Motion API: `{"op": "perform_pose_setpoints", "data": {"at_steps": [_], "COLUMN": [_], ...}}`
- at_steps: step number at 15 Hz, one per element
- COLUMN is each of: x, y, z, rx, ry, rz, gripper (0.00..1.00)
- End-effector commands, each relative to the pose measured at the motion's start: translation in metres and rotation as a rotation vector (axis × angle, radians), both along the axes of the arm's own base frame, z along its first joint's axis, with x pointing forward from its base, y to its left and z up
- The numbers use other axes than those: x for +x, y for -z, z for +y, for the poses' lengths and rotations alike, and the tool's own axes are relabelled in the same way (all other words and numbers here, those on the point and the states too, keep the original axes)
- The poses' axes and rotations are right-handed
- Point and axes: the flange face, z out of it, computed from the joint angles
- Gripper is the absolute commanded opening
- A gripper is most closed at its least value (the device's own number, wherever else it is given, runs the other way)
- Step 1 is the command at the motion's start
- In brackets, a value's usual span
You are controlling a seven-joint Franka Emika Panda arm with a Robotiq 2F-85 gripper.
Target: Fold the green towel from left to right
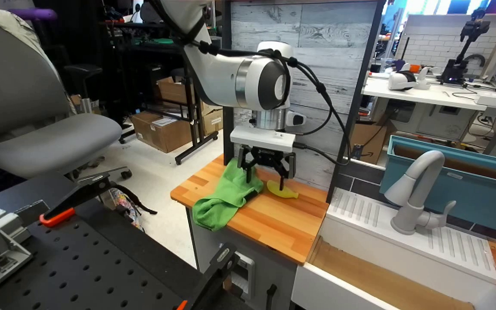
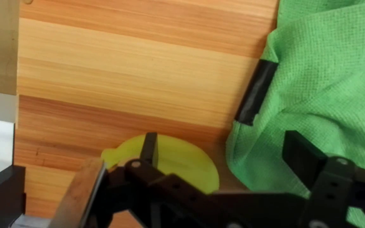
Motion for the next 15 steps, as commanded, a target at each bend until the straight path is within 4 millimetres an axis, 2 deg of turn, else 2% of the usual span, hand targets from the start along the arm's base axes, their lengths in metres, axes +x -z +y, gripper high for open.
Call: {"op": "perform_pose_setpoints", "data": {"at_steps": [1,6,9,10,13,15], "x": [-0.014,-0.042,-0.060,-0.039,-0.051,-0.054], "y": [-0.041,-0.081,-0.099,-0.079,-0.092,-0.093], "z": [-0.006,-0.007,-0.012,-0.007,-0.010,-0.010], "rx": [0.030,0.053,0.031,0.040,0.032,0.032], "ry": [-0.011,-0.048,-0.074,-0.045,-0.054,-0.055], "rz": [-0.123,-0.254,-0.248,-0.248,-0.239,-0.235], "gripper": [1.00,1.00,1.00,1.00,1.00,1.00]}}
